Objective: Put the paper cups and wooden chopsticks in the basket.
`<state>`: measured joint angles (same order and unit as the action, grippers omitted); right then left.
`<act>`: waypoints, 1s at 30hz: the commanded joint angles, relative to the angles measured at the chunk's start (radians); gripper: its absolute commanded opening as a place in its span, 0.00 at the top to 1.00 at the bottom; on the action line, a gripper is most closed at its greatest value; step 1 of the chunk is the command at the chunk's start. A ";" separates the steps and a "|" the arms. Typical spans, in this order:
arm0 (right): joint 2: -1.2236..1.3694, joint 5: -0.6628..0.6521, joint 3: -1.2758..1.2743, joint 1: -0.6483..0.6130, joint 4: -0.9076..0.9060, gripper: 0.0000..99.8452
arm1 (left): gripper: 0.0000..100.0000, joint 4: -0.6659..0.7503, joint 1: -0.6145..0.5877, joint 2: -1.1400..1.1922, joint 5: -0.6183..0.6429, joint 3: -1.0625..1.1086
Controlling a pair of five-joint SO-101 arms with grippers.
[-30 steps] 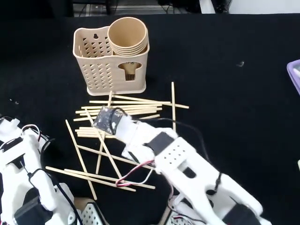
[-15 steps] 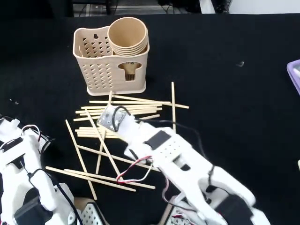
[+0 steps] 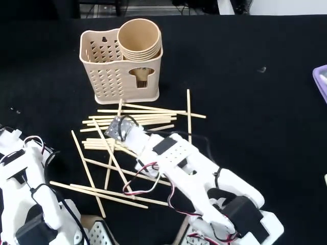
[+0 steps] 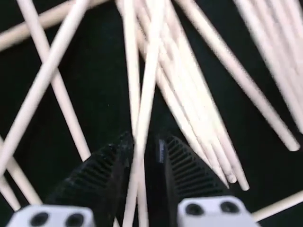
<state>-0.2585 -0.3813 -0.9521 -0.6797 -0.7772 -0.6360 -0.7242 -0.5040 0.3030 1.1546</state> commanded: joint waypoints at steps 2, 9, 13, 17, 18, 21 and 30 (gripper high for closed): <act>0.001 -0.006 0.054 0.028 -0.009 0.96 | 0.84 0.014 -0.007 -0.029 0.009 -0.004; 0.008 -0.006 0.056 0.028 -0.008 0.98 | 0.84 0.014 -0.007 -0.029 0.009 -0.004; 0.010 0.003 0.048 0.023 0.026 0.98 | 0.84 0.014 -0.007 -0.029 0.009 -0.004; 0.010 0.003 0.048 0.023 0.026 0.96 | 0.84 0.014 -0.007 -0.029 0.009 -0.004; 0.010 0.005 0.048 0.023 0.026 0.94 | 0.84 0.014 -0.007 -0.029 0.009 -0.004; 0.010 0.005 0.048 0.023 0.026 0.90 | 0.84 0.014 -0.005 -0.029 0.009 -0.004; 0.010 0.005 0.053 0.021 0.032 0.97 | 0.84 0.014 -0.005 -0.029 0.009 -0.004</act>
<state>-0.2478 -0.3813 -0.9429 -0.6767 -0.7603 -0.6360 -0.7242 -0.5040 0.3030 1.1546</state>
